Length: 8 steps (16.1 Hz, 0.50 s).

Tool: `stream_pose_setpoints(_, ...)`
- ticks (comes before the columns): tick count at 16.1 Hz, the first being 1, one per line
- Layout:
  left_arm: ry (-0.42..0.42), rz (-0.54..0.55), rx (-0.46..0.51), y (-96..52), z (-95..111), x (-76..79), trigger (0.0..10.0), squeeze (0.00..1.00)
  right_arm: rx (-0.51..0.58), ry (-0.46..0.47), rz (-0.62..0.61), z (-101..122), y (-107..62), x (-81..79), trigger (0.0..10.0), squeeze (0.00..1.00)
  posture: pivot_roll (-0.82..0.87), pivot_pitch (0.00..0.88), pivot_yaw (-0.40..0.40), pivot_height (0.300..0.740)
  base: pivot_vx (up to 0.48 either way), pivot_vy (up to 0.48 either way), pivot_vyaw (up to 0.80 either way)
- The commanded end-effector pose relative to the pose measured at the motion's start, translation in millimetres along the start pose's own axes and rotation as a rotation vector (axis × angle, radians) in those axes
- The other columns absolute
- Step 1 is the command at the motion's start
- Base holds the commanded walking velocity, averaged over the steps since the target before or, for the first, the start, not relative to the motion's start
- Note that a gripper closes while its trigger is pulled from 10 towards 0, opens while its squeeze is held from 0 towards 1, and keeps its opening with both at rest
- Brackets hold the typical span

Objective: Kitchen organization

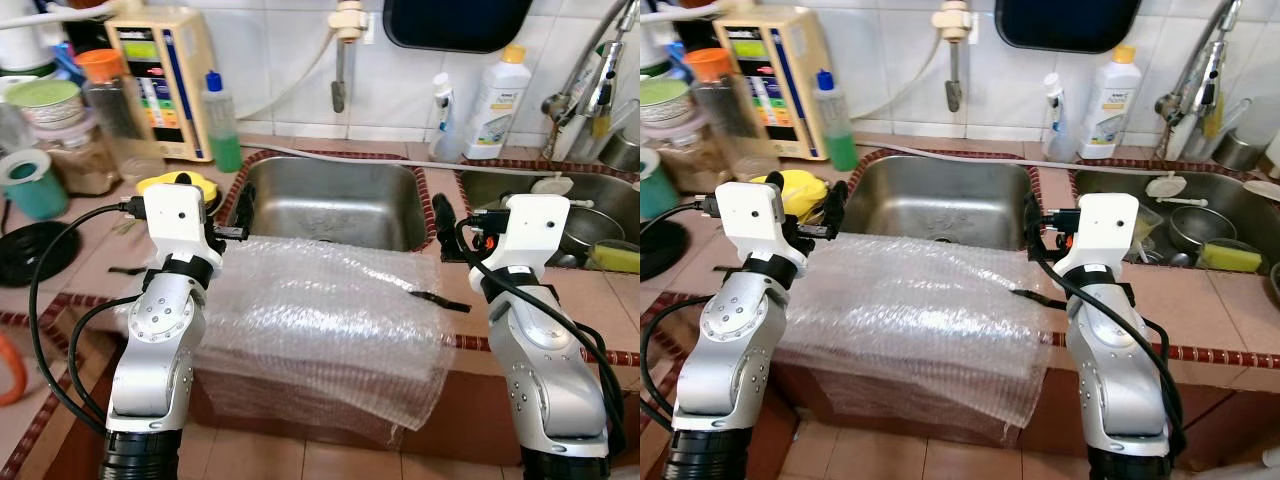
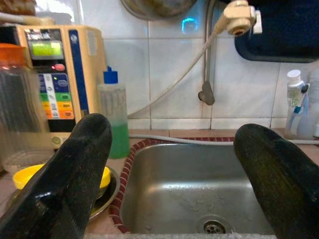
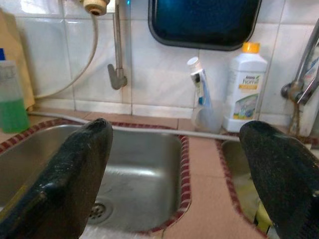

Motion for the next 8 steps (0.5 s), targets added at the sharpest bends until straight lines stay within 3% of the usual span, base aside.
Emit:
stream_pose_setpoints(1, 0.001, -0.004, 0.006, 0.5, 3.1, 1.1, 10.0, 0.00, 0.002, -0.017, 0.010, 0.2, 0.5, -4.6, 10.0, 0.00, 0.00, 0.000, 0.029, 0.740, 0.259, 0.000, 0.00)
stream_pose_setpoints(8, -0.011, -0.020, -0.001, -1.6, 0.9, 6.5, 10.0, 0.00, -0.022, 0.004, 0.009, -5.9, -0.9, 1.4, 10.0, 0.00, 0.00, 0.000, 0.025, 0.740, 0.265, 0.000, 0.00)
Point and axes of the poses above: a point about 5 cm out from each wrist's last joint towards the gripper, its own y axis pointing out of the wrist towards the gripper, its own z axis along the axis of the wrist's last joint, x = y × z, the point moved 6 cm from there along y, pointing out of the wrist towards the gripper, and after that the axes turned 3 degrees about -y, right-handed, at the moved point
